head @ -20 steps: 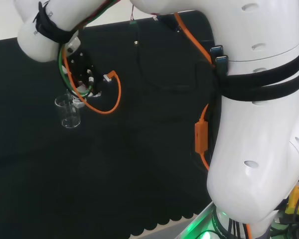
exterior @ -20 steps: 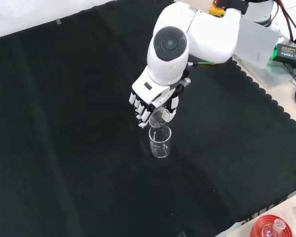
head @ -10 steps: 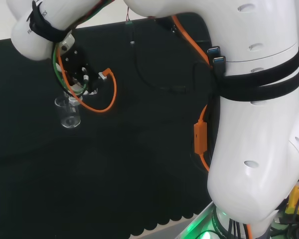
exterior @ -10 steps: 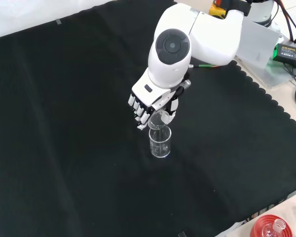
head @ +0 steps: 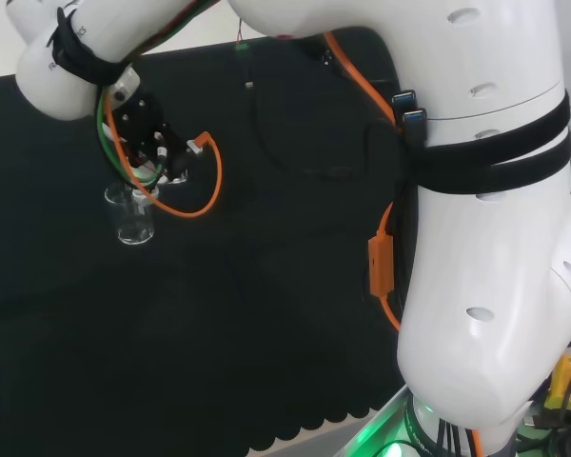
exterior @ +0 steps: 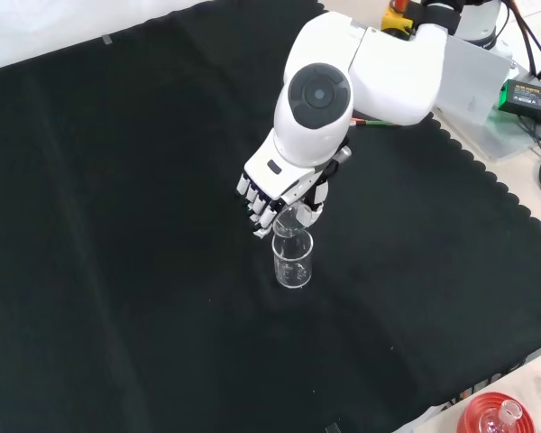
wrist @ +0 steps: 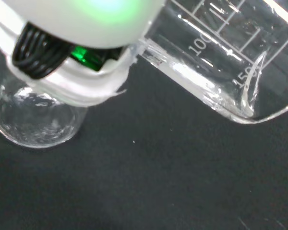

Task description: Pour the water from the handheld beaker into the one on the table.

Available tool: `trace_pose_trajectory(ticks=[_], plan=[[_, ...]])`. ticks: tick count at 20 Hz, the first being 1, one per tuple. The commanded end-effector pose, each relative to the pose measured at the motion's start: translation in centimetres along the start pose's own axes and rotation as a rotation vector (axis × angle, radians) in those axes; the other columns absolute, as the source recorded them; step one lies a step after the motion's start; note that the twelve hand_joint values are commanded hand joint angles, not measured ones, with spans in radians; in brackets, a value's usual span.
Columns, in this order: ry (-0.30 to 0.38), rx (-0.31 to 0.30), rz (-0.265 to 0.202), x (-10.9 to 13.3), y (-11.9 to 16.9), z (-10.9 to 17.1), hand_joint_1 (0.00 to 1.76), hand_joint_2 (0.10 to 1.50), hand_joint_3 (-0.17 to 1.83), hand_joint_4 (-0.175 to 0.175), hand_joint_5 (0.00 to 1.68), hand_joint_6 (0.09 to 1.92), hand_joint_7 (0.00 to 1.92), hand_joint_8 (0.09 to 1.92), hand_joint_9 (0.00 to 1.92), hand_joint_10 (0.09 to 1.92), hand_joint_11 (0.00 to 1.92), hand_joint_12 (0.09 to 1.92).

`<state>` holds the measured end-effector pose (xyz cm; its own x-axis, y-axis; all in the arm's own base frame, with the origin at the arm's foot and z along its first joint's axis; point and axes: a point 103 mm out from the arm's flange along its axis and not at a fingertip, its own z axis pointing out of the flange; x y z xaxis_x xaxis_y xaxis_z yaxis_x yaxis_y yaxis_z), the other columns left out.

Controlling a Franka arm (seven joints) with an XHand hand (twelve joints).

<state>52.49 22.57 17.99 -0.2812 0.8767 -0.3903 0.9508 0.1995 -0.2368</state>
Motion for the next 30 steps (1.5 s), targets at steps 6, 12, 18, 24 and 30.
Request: trace_pose_trajectory(ticks=[6,12,18,24,30], plan=[[-0.039,0.017,-0.003,1.0,0.0,-0.4,1.19,0.61,0.63,0.06,1.48,0.26,1.71,0.09,1.61,0.09,1.3,0.77],[-0.04,0.025,-0.001,0.8,0.0,-0.4,1.19,0.61,0.64,0.059,1.48,0.26,1.71,0.09,1.61,0.09,1.3,0.77],[-0.03,0.023,0.004,-0.3,-0.2,0.1,1.19,0.61,0.64,0.058,1.48,0.26,1.71,0.09,1.61,0.09,1.3,0.77],[-0.055,0.027,0.006,1.0,0.0,-0.6,1.19,0.61,0.64,0.057,1.48,0.27,1.71,0.09,1.61,0.09,1.3,0.77],[-0.054,0.012,0.007,-1.4,-0.6,0.5,1.19,0.61,0.64,0.055,1.48,0.27,1.71,0.09,1.61,0.09,1.3,0.77]])
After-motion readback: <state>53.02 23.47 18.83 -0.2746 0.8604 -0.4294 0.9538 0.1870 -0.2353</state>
